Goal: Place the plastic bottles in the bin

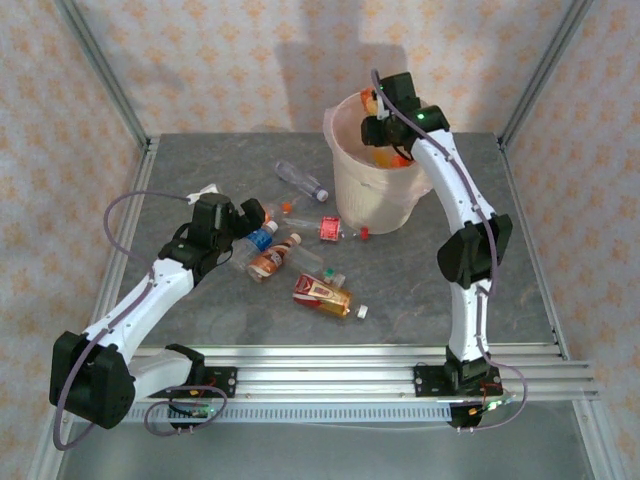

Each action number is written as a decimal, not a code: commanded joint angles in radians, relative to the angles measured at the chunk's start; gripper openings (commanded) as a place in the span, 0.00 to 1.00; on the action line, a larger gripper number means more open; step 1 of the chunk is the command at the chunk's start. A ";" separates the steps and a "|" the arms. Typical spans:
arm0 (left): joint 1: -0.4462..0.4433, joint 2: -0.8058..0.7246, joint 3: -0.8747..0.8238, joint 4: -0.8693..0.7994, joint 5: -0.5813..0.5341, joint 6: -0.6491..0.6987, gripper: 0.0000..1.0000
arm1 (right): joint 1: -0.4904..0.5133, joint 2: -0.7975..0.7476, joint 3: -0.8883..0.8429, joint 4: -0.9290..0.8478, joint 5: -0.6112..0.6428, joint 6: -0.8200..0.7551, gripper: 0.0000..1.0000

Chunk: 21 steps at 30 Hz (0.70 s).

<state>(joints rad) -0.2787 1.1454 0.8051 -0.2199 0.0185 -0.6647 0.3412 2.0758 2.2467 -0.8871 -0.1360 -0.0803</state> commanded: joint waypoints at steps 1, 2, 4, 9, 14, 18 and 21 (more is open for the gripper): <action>0.009 -0.012 0.013 -0.018 -0.026 0.007 1.00 | 0.002 -0.095 -0.079 0.073 -0.008 -0.014 0.32; 0.008 -0.013 0.013 -0.018 -0.026 0.006 1.00 | 0.001 -0.106 -0.105 0.084 -0.011 -0.017 0.35; 0.009 -0.015 0.016 -0.021 -0.028 0.008 1.00 | 0.001 -0.118 -0.140 0.096 -0.021 -0.024 0.40; 0.009 -0.024 0.015 -0.030 -0.034 0.011 1.00 | 0.002 -0.128 -0.164 0.097 -0.047 -0.037 0.55; 0.008 -0.032 0.011 -0.034 -0.037 0.011 1.00 | 0.002 -0.129 -0.157 0.092 -0.095 -0.043 0.73; 0.008 -0.040 0.011 -0.042 -0.041 0.010 1.00 | 0.002 -0.130 -0.152 0.089 -0.130 -0.043 0.81; 0.009 -0.047 0.010 -0.046 -0.043 0.010 1.00 | 0.002 -0.134 -0.153 0.083 -0.169 -0.047 0.83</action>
<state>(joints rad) -0.2787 1.1225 0.8051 -0.2382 0.0139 -0.6617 0.3412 1.9896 2.0895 -0.8135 -0.2577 -0.1173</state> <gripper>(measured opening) 0.996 0.828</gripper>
